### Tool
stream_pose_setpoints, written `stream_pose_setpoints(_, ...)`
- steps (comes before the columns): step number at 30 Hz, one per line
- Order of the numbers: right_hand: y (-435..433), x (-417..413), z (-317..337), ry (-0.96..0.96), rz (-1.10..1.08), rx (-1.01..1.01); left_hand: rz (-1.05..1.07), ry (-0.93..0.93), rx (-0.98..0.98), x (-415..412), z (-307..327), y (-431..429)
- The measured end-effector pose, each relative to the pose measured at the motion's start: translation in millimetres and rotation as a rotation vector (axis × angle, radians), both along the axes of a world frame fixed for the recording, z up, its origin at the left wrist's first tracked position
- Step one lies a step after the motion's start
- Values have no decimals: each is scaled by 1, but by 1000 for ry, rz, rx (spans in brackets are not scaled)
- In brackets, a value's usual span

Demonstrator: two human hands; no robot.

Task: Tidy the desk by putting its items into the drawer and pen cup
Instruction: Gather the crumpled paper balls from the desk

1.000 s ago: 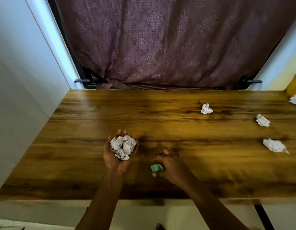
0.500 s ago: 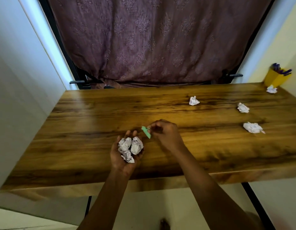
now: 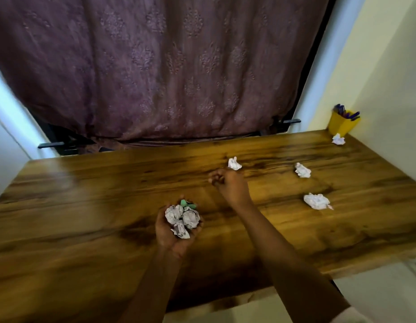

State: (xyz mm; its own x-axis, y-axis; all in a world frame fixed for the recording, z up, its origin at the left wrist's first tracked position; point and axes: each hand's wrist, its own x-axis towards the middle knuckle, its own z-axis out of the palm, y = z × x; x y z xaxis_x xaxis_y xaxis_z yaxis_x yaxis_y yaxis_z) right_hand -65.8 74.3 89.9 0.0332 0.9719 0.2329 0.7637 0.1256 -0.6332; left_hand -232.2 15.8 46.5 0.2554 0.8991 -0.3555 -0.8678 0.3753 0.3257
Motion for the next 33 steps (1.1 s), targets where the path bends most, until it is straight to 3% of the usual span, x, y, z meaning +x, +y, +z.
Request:
stream_pose_setpoints(4, 86, 54, -32, -360, -142, -158, 13, -61, 54, 28, -2, 43)
stream_pose_setpoints(8, 130, 77, -56, -463, -50, -253, 25, -83, 97, 53, -4, 71)
stream_pose_setpoints(12, 143, 90, -60, -232, 1, -164, 27, -109, 91, 73, -11, 87)
stream_pose_setpoints(16, 110, 93, -24, 251, 7, -3, 24, -94, 69, 94, -18, 96)
stream_pose_setpoints(19, 71, 95, -6, 434, 171, -78, 1, -8, -3, 120, -19, 102)
stream_pose_setpoints(21, 52, 95, -1, 364, 219, -130, -35, 3, 0, 135, -20, 105)
stream_pose_setpoints(29, 37, 116, 4, -80, 60, -46, -215, 24, 96, 174, -20, 105)
stream_pose_setpoints(33, 34, 128, 3, -276, 74, -55, -229, -12, 48, 186, -24, 117)
